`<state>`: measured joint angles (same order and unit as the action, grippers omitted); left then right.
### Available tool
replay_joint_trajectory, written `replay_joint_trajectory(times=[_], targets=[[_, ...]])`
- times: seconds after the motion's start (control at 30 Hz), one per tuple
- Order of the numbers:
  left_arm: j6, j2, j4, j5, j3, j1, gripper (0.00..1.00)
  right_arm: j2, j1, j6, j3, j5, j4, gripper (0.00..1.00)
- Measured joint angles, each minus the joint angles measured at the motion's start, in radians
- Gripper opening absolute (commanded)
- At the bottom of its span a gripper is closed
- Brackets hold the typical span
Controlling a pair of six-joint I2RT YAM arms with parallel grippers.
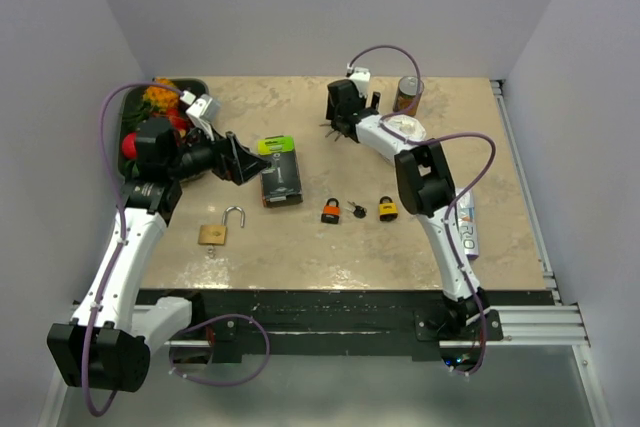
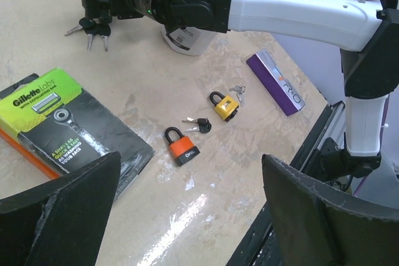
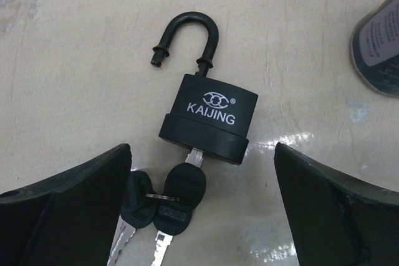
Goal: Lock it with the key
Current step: Move the lock to the center of the board.
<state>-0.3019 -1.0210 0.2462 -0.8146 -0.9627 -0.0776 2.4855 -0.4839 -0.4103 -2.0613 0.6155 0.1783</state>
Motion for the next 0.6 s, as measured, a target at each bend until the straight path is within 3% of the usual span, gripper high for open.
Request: replay_joint_trajectory(times=[0.17,0.4,0.53,0.57,0.6], targets=[[0.007,0.002,0.029,-0.003,0.000,0.006,0.99,0.038,0.001,-0.006,-0.005,0.001,-0.031,0.99],[0.008,0.015,0.042,-0.003,0.000,0.011,0.99,0.061,0.022,-0.027,-0.017,-0.004,-0.041,0.91],[0.009,0.014,0.055,-0.003,-0.006,0.013,0.99,0.061,0.043,-0.044,-0.036,-0.017,-0.047,0.70],[0.011,0.011,0.063,-0.003,-0.012,0.013,0.99,0.061,0.049,-0.047,-0.039,-0.027,-0.050,0.58],[0.012,0.009,0.066,-0.003,-0.019,0.014,0.99,0.061,0.055,-0.054,-0.039,-0.039,-0.059,0.52]])
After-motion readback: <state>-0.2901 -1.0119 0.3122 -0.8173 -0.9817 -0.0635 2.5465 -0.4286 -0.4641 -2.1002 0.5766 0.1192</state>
